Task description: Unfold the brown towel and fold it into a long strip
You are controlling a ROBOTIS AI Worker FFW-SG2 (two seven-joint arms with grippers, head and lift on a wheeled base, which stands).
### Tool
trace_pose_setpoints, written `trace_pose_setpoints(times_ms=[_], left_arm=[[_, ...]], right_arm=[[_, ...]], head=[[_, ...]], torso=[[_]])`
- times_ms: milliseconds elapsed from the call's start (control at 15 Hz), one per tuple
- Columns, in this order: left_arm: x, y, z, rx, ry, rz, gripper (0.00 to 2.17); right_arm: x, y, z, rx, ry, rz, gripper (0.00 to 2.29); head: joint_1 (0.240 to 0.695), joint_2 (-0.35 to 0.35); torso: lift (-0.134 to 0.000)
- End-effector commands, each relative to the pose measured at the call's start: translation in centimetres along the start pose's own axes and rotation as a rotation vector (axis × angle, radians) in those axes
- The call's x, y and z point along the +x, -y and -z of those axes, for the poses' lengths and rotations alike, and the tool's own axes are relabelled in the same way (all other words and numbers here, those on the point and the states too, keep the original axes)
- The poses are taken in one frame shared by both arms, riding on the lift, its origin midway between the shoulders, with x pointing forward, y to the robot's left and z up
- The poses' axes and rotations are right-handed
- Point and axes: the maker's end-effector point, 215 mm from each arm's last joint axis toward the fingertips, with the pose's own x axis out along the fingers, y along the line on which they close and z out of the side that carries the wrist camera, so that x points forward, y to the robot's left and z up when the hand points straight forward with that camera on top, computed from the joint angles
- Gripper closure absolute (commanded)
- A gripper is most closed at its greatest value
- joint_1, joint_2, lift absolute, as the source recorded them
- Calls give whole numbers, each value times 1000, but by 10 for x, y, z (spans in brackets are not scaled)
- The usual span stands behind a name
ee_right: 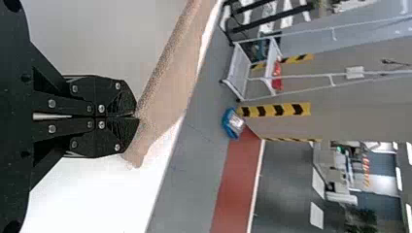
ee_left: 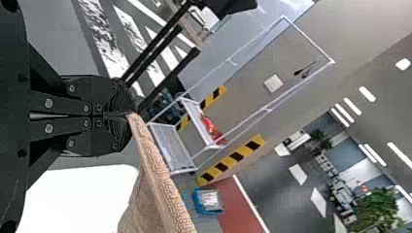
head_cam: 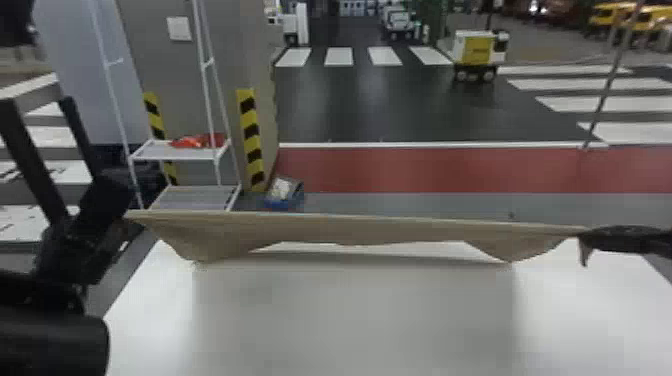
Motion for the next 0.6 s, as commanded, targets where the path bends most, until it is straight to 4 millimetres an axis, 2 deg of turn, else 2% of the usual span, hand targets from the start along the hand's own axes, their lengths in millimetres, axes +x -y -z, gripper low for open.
trace_pose_setpoints(times_ms=[0,67,133,267,333,533], left_arm=[[-32,28,52,63,-22,32,2132],[-44,45,72,91,-23,50,2132],[-54,55,88,139,-15,53,2132],[-65,70,133,192,-71,58,2132],[-69,80,147,213,-75,79,2132],[-73,94,173,245,-94,104,2132]], right_arm=[[-9,-21,80,-81,-94,-20,1885],[-14,-32,112,-113,-131,-49,1885],[-18,-44,141,-131,-165,-85,1885],[-24,-55,180,-163,-226,-118,1885],[-27,-57,196,-175,-252,-124,1885],[-28,-53,220,-170,-295,-131,1885]], head=[[547,73],[598,80],[686,82],[695,80],[695,83],[695,87]], torso=[[-123],[-123],[-123],[-123],[-123],[-123]])
